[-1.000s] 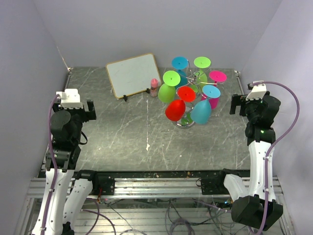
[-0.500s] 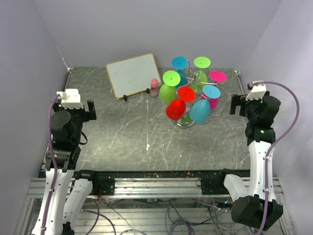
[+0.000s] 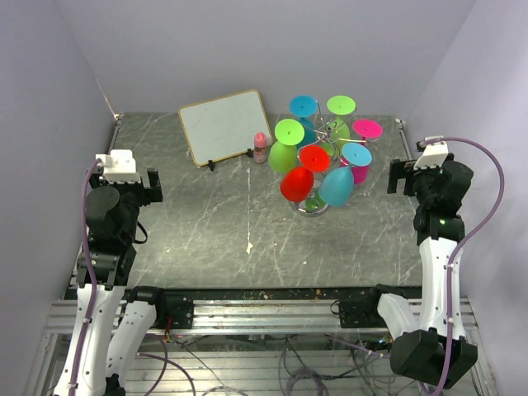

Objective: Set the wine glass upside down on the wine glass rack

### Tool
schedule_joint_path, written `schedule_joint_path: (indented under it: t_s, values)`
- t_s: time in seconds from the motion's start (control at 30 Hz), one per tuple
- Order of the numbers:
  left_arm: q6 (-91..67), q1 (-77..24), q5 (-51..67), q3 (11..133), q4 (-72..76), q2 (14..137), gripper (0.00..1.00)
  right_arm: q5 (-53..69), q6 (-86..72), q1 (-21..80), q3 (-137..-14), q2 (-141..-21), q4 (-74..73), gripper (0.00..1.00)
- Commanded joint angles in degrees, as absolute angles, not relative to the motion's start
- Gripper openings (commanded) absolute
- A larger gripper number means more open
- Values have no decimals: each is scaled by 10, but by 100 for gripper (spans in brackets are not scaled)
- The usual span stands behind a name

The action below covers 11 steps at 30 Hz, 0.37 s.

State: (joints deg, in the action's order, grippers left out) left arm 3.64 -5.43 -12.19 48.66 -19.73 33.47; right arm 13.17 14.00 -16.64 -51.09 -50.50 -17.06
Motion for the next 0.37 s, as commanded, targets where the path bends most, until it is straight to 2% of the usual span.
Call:
schedule_joint_path:
  t_s: [0.0, 0.33]
  values:
    - [40, -48, -111, 493, -177, 331, 100, 134, 143, -164, -509, -497, -166, 100]
    - [40, -47, -109, 492, -176, 332, 100, 132, 142, -164, -509, -497, -163, 100]
